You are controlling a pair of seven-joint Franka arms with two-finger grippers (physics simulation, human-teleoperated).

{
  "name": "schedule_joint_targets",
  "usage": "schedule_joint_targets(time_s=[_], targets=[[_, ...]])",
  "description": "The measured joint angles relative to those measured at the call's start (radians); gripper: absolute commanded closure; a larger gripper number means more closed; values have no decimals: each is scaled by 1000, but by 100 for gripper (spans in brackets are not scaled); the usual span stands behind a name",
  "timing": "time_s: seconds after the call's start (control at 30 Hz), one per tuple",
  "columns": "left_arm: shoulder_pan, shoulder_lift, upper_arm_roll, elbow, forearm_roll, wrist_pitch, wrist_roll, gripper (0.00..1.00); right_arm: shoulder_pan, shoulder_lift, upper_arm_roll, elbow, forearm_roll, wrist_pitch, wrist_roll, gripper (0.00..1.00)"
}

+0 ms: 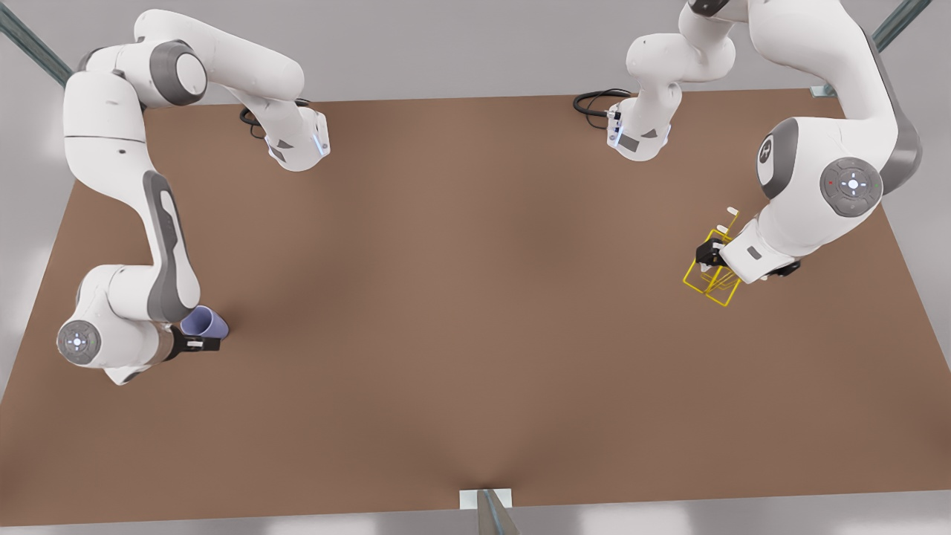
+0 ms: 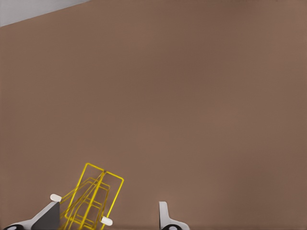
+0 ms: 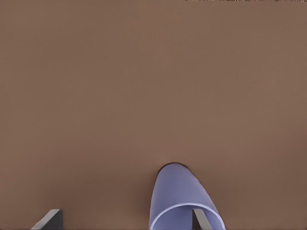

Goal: Place the cup on the cup holder

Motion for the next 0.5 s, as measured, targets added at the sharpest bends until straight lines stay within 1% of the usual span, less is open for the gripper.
schedule_joint_targets(time_s=[0.2, 0.5], targets=[[0, 0, 0, -1, 0, -7, 9, 0, -16, -3, 3, -37, -14, 51, -81, 0], [0, 0, 0, -1, 0, -16, 17, 0, -23, -12, 5, -103, -17, 74, -171, 0]])
